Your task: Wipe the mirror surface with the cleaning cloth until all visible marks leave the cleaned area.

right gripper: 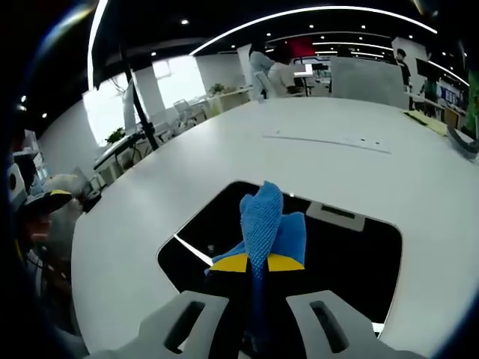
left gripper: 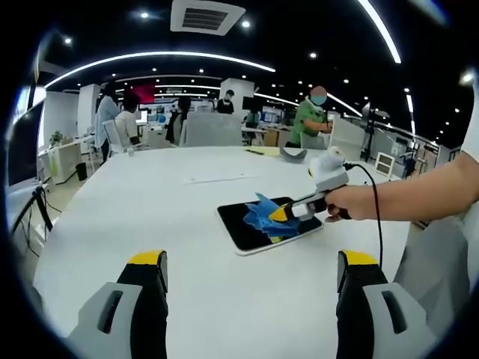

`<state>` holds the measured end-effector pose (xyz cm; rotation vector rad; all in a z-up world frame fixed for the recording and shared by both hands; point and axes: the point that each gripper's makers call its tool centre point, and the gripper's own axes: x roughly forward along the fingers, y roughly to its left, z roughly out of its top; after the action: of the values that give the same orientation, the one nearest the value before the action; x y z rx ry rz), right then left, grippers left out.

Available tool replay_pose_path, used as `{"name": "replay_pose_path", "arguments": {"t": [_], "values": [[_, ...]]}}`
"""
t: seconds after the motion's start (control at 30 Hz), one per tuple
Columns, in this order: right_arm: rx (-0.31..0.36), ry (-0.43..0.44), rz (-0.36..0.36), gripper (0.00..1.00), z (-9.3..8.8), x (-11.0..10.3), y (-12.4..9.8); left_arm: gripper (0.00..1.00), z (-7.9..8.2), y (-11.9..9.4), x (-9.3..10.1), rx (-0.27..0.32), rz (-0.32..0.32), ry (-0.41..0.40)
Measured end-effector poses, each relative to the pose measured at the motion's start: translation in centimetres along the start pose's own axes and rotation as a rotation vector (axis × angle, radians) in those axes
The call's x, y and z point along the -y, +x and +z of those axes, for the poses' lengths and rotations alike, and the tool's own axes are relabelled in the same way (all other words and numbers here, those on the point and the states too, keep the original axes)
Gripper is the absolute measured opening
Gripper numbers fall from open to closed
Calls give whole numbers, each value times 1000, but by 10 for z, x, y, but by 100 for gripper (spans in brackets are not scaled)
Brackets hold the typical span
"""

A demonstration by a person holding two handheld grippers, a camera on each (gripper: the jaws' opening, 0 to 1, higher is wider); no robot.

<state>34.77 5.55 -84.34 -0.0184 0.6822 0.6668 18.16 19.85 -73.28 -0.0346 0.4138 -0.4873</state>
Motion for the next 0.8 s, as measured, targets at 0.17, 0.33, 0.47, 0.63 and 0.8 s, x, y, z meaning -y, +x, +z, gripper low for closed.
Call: {"name": "replay_pose_path", "arguments": {"t": [0.17, 0.33, 0.47, 0.63, 0.8], "values": [[1, 0, -3, 2, 5, 1, 6, 95, -3, 0, -5, -4, 3, -7], [3, 1, -5, 2, 9, 2, 11, 95, -5, 2, -8, -10, 1, -9], [3, 1, -7, 2, 13, 2, 15, 95, -6, 4, -9, -13, -2, -10], [5, 1, -12, 2, 18, 5, 21, 94, -6, 5, -9, -17, -2, -11], [8, 1, -17, 2, 24, 5, 27, 94, -7, 3, -12, -21, 4, -14]]}}
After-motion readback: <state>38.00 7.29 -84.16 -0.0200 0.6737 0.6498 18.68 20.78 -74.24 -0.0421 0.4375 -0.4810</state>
